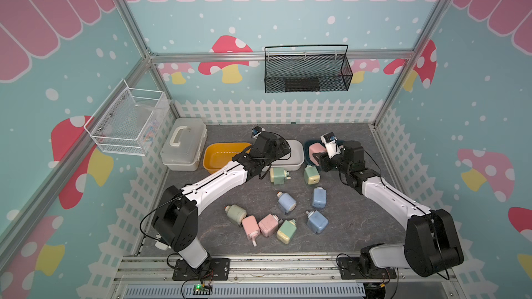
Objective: Place the pencil sharpeners by color into the storage box
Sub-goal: Place the pencil sharpener in the storage box.
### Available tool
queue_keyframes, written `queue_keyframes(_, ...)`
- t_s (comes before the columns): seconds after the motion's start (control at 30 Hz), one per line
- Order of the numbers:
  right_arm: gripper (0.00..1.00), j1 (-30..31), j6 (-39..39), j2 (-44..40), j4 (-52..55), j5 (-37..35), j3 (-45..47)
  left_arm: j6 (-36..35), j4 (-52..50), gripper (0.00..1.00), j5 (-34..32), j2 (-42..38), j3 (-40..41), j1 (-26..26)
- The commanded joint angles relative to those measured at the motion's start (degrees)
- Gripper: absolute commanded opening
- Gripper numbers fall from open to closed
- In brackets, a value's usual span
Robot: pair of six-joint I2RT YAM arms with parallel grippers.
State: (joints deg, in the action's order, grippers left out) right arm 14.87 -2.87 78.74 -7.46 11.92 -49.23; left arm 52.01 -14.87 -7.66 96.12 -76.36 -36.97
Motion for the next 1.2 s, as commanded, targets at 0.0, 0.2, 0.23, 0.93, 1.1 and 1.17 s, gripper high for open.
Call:
queue_keyframes(0.0,0.0,-0.3,-5.2,0.9,0.1,-5.8,-2.2,-6.9,-2.9,0.98,5.8,3.8,-4.1,0.0)
queue_keyframes(0.2,0.0,-0.5,-8.1,2.3,-2.4,-14.0,-2.5,-11.4,-4.0,0.97,10.9,12.0,-12.3,-0.8)
queue_keyframes(0.23,0.0,-0.6,-8.0,2.5,-3.9,-15.4,-1.7,-11.8,-4.1,0.97,11.8,13.2,-13.7,-0.9)
queue_keyframes(0.93,0.02,-3.9,-5.4,12.4,-22.9,-18.6,2.8,-15.2,-11.3,0.96,16.0,29.6,-32.5,-1.3)
queue_keyframes(1.1,0.07,-4.8,-6.9,15.3,-26.3,-21.2,3.3,-15.3,-13.5,0.96,15.1,33.1,-36.4,-1.3)
queue_keyframes(1.17,0.08,-5.1,-6.9,15.7,-27.2,-20.6,3.3,-15.4,-15.0,0.96,14.8,34.6,-38.4,-1.2)
